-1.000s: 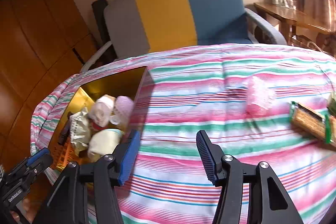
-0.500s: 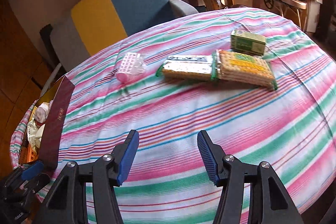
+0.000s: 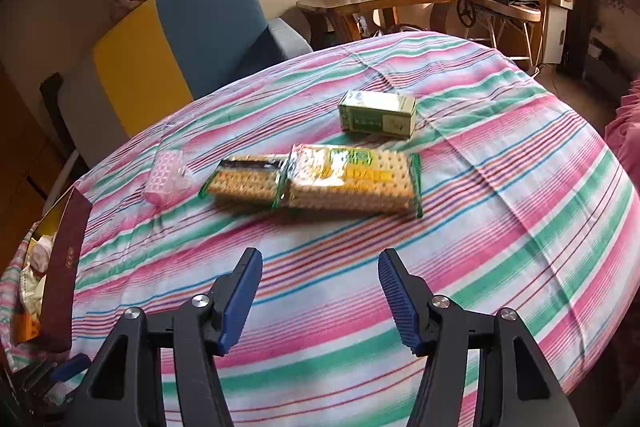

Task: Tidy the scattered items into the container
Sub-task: 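Grasp the WEIDAN cracker pack with the right tool while the left tool moves to the clear pink curler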

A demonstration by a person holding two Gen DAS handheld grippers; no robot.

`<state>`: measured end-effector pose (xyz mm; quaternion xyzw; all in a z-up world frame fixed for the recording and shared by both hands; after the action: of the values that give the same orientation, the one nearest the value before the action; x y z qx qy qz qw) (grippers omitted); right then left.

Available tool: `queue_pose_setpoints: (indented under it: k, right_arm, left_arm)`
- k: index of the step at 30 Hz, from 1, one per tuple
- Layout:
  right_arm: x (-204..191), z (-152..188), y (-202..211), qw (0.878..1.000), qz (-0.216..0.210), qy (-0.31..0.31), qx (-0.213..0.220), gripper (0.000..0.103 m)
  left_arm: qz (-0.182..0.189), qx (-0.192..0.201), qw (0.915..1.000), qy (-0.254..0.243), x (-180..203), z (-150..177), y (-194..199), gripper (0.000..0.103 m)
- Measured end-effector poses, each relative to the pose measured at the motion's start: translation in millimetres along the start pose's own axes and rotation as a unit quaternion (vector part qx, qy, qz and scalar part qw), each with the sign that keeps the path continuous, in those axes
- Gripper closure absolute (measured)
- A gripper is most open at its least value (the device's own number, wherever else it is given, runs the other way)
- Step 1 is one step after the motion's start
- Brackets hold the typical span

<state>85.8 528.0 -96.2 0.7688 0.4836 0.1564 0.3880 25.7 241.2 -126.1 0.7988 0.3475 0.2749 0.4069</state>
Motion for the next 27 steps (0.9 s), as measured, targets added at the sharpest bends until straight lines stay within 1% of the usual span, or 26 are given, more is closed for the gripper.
queue_pose_setpoints:
  k: [4,9,12,13,14,16,19,21,23,25,27]
  right_arm:
    - [14.8,-33.0,-13.1,1.0,0.014,-0.003,0.007,0.04]
    - [17.7,-74.2,-39.6,1.0,0.021,0.02,-0.003,0.038]
    - [21.5,-87.8,-64.2,0.999,0.005,0.015,-0.034,0.037]
    - [22.6,-87.9,-71.8,0.999,-0.007,0.008,-0.05,0.037]
    - [23.7,-87.5,-79.4,0.998,-0.019,0.0,-0.066,0.037]
    - [24.2,-81.2,-85.1,0.996,-0.028,-0.006,-0.086,0.036]
    - [18.9,-64.1,-77.1,0.994,-0.052,-0.005,-0.094,0.035]
    - [13.2,-45.8,-68.2,0.993,-0.063,0.0,-0.097,0.034]
    - [7.3,-27.3,-59.3,0.992,-0.074,0.005,-0.1,0.031]
    - [-0.5,-11.4,-46.4,0.992,-0.082,0.012,-0.094,0.026]
    - [-8.8,3.7,-33.9,0.991,-0.097,0.012,-0.089,0.023]
  left_arm:
    - [0.0,0.003,1.0,-0.006,2.5,0.1,-2.5,0.055]
    - [0.01,0.003,0.9999,0.004,1.4,-2.1,-3.5,0.052]
    - [0.018,0.004,0.9997,0.014,-0.6,-3.8,-4.2,0.052]
    - [0.019,0.004,0.9997,0.015,-1.0,-3.9,-4.3,0.052]
    - [0.02,0.004,0.9997,0.015,-1.1,-3.7,-4.4,0.052]
    - [0.021,0.006,0.9997,0.015,-0.7,-3.5,-4.4,0.051]
    - [0.021,0.008,0.9997,0.013,0.8,-2.9,-4.5,0.048]
    - [0.02,0.011,0.9997,0.011,1.5,-2.3,-4.5,0.048]
    - [0.019,0.012,0.9997,0.011,1.5,-1.8,-4.0,0.048]
    - [0.019,0.011,0.9997,0.012,1.3,-1.7,-3.3,0.048]
    - [0.018,0.002,0.9997,0.014,1.2,-5.2,-2.3,0.048]
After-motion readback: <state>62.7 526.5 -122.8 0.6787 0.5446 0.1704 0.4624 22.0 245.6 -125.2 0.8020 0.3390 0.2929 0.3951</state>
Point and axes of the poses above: each gripper's, at about its wrist camera, not at the fingertips, and y roughly against the way its jaws point, x to its right, z to its underside, the point moved 5 cm from there along -y, roughly the way its jaws point, and after that the axes turned 8 degrees about y, right-handed, at the moved point
